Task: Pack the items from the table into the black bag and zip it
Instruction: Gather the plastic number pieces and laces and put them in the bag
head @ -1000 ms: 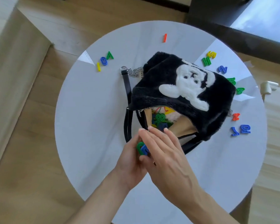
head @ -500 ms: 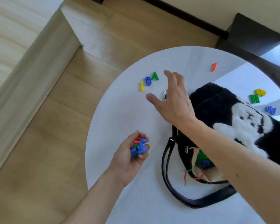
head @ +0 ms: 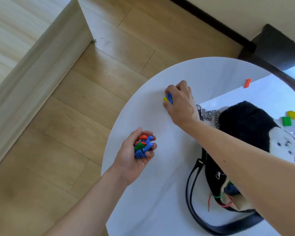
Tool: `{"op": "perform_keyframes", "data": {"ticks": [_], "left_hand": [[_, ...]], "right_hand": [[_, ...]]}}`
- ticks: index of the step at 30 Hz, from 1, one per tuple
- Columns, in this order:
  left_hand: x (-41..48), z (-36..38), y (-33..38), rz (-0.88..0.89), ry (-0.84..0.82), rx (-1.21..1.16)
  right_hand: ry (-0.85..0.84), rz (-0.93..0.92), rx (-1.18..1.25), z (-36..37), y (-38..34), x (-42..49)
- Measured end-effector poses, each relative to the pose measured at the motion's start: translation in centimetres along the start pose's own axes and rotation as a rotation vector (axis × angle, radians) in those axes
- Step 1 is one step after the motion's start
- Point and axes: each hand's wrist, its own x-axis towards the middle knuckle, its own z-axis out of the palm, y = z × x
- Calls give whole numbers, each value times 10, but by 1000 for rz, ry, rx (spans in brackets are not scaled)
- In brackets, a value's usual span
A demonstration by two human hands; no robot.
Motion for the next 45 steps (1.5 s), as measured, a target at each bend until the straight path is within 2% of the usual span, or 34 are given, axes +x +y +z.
{"op": "perform_keyframes", "data": {"ticks": [6,10,13,14,16,19,22,25,27,29,31,33,36,38,41,45], "left_hand": [[-2,4,-2,13,48,18],[-5,16,-10,-3,67,41],[-11,31,-22,-9,-24,42],[-13,36,-27,2,-77,62],[-22,47,-40,11,-169,112],[-37,57,-63,-22,-223,170],[-51,65,-88,-100,-181,198],[-63,75,-113,-151,-199,215],[-67,82,-134,-134,-150,193],[-70,87,-147,-107,-52,160],[-70,90,-159,-164,20,100],[-70,94,-175,-188,99,105],[-69,105,-199,-200,172,142],[-64,116,-213,-217,211,161],[-52,138,-230,-254,199,136],[-37,173,-234,-167,148,-26]], "right_hand": [[-31,14,143,0,-2,-23],[10,102,424,-29,-15,-47],[-97,-46,603,-64,-35,-87],[-152,-110,595,-73,-39,-104],[-224,-206,431,-85,-41,-139],[-138,-301,137,-95,-34,-180],[-120,-345,86,-107,-18,-210],[-104,-337,159,-118,0,-237],[12,-320,230,-128,16,-255],[172,-220,280,-137,40,-262],[260,-69,229,-144,74,-261],[168,50,21,-150,110,-259],[-38,53,-275,-152,151,-252],[-22,27,-303,-157,164,-244],[89,11,-249,-171,169,-234],[139,-20,-192,-183,165,-229]]}}
